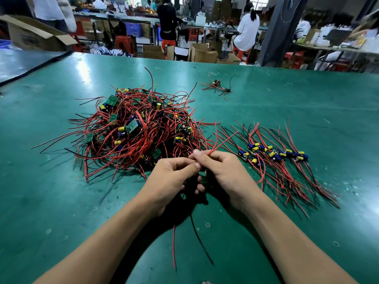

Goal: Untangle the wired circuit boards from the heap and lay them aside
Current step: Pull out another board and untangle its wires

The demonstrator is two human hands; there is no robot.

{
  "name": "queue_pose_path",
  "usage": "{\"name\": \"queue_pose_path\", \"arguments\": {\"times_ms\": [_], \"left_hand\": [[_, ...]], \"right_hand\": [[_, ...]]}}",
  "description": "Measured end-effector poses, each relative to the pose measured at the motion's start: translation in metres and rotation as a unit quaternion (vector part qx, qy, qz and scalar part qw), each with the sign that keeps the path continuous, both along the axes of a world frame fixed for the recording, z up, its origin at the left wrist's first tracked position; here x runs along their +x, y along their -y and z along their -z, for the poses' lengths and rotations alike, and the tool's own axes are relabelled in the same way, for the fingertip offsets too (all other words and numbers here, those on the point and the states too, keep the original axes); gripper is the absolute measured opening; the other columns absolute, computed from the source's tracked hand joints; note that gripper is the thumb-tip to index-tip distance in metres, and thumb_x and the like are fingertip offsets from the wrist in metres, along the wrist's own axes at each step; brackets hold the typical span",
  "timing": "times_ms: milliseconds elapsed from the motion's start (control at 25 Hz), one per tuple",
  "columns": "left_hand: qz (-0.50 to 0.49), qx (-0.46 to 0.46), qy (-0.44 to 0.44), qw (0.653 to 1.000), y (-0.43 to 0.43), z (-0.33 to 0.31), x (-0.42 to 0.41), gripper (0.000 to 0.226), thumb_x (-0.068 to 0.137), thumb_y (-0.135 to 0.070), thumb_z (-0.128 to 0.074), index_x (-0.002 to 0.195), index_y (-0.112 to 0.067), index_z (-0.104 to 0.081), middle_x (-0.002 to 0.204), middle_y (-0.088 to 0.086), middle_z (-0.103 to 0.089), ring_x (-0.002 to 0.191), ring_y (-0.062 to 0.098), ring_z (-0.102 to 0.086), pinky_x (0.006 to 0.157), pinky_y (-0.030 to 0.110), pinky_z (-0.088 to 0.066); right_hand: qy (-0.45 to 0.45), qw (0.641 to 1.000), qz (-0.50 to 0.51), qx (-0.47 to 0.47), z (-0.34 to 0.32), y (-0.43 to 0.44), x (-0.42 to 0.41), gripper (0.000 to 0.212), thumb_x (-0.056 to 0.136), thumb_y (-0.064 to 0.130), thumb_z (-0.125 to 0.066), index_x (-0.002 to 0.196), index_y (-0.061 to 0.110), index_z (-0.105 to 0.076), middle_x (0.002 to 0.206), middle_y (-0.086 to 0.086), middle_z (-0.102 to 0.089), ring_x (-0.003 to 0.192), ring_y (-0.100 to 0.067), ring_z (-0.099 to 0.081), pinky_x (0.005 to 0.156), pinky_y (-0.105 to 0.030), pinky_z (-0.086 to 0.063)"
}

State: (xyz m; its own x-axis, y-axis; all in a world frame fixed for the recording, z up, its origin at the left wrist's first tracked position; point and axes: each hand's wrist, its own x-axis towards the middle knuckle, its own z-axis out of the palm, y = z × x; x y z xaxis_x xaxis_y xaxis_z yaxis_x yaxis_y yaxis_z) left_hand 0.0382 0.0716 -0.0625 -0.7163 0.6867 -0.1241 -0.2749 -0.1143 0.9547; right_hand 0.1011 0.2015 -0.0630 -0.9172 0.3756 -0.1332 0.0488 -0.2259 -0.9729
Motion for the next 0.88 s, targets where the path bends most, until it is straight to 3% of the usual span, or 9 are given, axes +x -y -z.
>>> {"name": "queue_pose_path", "arguments": {"times_ms": [80, 280, 440, 640, 880], "left_hand": [[-0.013, 0.004, -0.013, 1.0, 0.0, 0.002, 0.001, 0.013, 0.091, -0.004, -0.063, 0.084, 0.002, -0.072, 0.066, 0.016, -0.065, 0.052, 0.024, -0.064, 0.049, 0.026, -0.054], [-0.01, -0.01, -0.038, 0.999, 0.0, 0.002, 0.004, 0.011, 0.089, 0.003, -0.063, 0.082, 0.011, -0.068, 0.068, 0.022, -0.065, 0.054, 0.025, -0.065, 0.051, 0.033, -0.058], [0.02, -0.041, -0.062, 0.997, 0.002, 0.001, 0.003, 0.016, 0.087, -0.002, -0.067, 0.073, 0.005, -0.069, 0.066, 0.023, -0.067, 0.056, 0.029, -0.066, 0.057, 0.038, -0.058], [0.023, -0.029, -0.055, 0.998, 0.001, 0.001, 0.004, 0.02, 0.093, -0.013, -0.063, 0.083, 0.002, -0.072, 0.072, 0.015, -0.071, 0.055, 0.024, -0.065, 0.051, 0.029, -0.057], [0.017, -0.024, -0.037, 0.999, 0.0, -0.002, 0.005, 0.018, 0.093, -0.011, -0.063, 0.08, -0.005, -0.074, 0.065, 0.011, -0.065, 0.051, 0.02, -0.063, 0.049, 0.028, -0.056]], "right_hand": [[0.011, 1.0, -0.016, 0.01, 0.0, 0.001, 0.002, 0.026, 0.088, 0.035, -0.076, 0.09, 0.009, -0.078, 0.069, -0.003, -0.066, 0.053, -0.014, -0.059, 0.048, -0.027, -0.052], [0.015, 0.999, -0.036, 0.026, 0.0, 0.005, 0.003, 0.026, 0.09, 0.036, -0.074, 0.079, 0.013, -0.074, 0.059, -0.005, -0.06, 0.045, -0.014, -0.053, 0.045, -0.025, -0.046], [0.015, 1.0, 0.007, 0.025, 0.0, 0.008, 0.003, 0.043, 0.088, 0.039, -0.075, 0.083, -0.003, -0.07, 0.062, -0.013, -0.061, 0.045, -0.02, -0.054, 0.044, -0.025, -0.045], [0.033, 0.999, 0.025, 0.028, -0.007, 0.01, 0.002, 0.036, 0.095, 0.044, -0.064, 0.077, 0.016, -0.078, 0.054, -0.003, -0.061, 0.038, -0.012, -0.051, 0.037, -0.019, -0.042], [0.064, 0.998, 0.026, 0.001, -0.017, 0.002, 0.004, 0.04, 0.101, 0.042, -0.055, 0.086, 0.011, -0.076, 0.049, 0.004, -0.054, 0.036, -0.006, -0.05, 0.032, -0.013, -0.033]]}}
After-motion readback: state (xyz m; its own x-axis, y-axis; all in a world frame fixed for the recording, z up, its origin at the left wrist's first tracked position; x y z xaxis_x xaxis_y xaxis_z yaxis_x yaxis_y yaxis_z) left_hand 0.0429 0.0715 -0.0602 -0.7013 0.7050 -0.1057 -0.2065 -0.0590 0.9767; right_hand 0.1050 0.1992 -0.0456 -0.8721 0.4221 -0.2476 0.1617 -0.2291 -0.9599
